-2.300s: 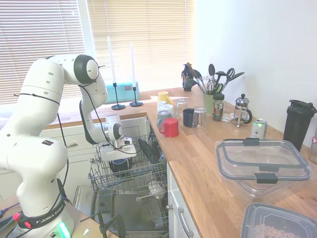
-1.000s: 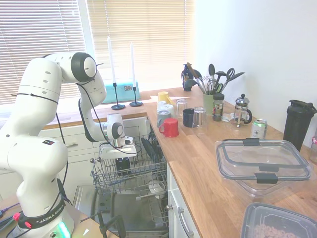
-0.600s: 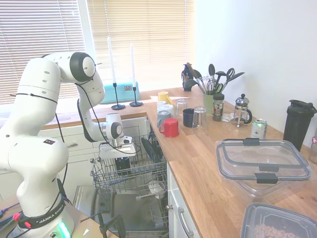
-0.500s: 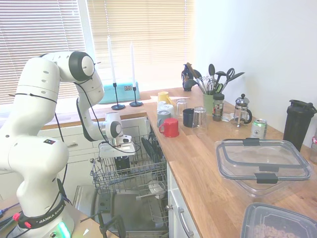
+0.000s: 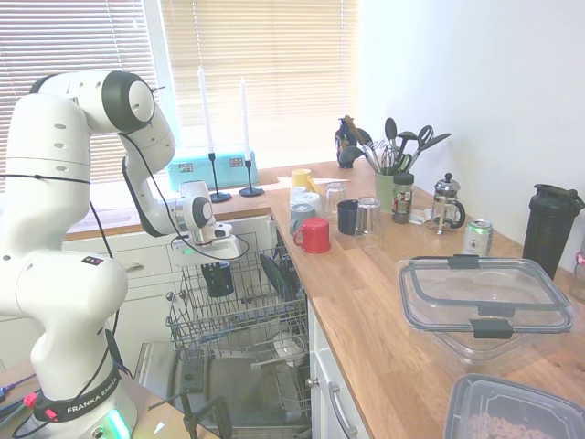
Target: Move a mug from dishwasher to table
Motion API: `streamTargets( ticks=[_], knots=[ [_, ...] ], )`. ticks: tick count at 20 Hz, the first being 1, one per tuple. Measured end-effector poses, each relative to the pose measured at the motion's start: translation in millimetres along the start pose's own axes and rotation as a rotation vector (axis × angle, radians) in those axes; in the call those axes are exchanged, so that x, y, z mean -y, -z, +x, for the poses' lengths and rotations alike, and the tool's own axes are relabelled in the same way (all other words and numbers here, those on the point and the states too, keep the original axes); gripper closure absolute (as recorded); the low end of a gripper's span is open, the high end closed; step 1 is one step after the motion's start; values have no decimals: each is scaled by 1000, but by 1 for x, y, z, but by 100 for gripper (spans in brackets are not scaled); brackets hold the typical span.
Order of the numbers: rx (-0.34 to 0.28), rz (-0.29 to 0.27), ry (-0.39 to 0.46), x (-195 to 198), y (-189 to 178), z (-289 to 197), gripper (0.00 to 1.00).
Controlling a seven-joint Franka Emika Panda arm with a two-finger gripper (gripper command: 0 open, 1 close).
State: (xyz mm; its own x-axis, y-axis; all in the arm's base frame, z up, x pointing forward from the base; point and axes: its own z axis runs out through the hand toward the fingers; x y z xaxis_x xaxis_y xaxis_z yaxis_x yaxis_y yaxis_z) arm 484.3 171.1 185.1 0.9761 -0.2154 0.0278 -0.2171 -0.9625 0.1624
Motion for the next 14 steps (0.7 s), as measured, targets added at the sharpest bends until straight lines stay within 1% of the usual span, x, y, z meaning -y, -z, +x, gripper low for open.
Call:
streamTargets(
  ticks=[3, 8, 14],
  knots=[
    [-26, 26, -19, 16, 19, -5, 100],
    [-59, 51, -70, 24, 46, 4, 100],
    [-98, 106, -147, 24, 104, 23, 100]
  ],
)
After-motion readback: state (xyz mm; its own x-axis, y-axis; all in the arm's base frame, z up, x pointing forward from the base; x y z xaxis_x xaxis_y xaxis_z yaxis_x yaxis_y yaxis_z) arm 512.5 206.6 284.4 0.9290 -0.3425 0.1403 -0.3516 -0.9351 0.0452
